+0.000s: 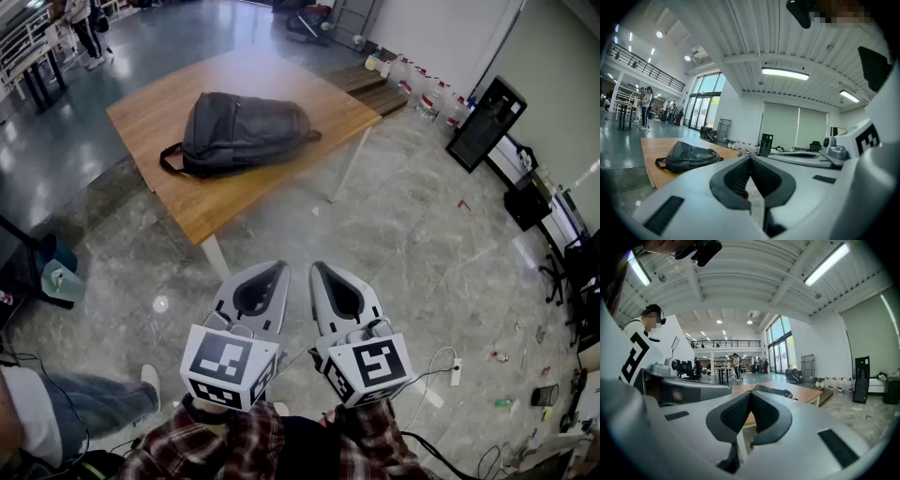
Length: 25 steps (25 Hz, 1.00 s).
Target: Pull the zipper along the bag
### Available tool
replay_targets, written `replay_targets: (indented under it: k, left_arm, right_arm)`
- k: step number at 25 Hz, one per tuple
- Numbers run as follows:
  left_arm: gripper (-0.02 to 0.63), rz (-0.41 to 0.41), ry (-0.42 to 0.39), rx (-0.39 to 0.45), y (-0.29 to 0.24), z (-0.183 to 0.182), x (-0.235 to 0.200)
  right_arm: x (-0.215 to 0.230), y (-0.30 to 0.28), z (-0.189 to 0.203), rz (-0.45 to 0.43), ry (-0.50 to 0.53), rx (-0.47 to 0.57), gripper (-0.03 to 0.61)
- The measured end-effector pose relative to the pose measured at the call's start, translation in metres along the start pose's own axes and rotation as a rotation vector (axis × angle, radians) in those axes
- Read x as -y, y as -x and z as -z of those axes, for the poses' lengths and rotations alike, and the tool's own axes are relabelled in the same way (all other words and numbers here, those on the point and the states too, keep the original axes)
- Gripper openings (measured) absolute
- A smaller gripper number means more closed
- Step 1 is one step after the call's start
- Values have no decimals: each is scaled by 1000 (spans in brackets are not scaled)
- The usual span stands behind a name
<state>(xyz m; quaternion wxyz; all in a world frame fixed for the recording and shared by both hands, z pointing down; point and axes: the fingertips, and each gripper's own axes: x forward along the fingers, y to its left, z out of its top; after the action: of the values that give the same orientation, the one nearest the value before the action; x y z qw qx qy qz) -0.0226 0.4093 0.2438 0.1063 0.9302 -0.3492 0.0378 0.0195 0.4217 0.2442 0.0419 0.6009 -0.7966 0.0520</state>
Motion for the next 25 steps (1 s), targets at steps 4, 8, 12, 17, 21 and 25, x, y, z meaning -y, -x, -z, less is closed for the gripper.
replay_targets:
  k: [4, 8, 12, 17, 21, 25]
  left_arm:
    - [8, 10, -6, -2, -44, -25, -65]
    - [8, 19, -14, -2, -83, -45, -121]
    - [8, 15, 4, -17, -113, -51, -168]
    - [8, -8, 25, -70, -153, -40, -200]
    - [8, -56, 42, -95, -193, -35, -232]
    - [8, -114, 44, -81, -238, -49, -268]
  right_arm:
    - [15, -79, -17, 17, -4, 0, 11]
    - [31, -144, -30, 40, -2, 3, 11]
    - [42, -191, -27, 57, -10, -31, 11]
    - [70, -234, -9, 53, -45, -95, 11]
    - [97, -279, 3, 16, -54, -132, 11]
    - [125, -333, -5, -44, -38, -135, 11]
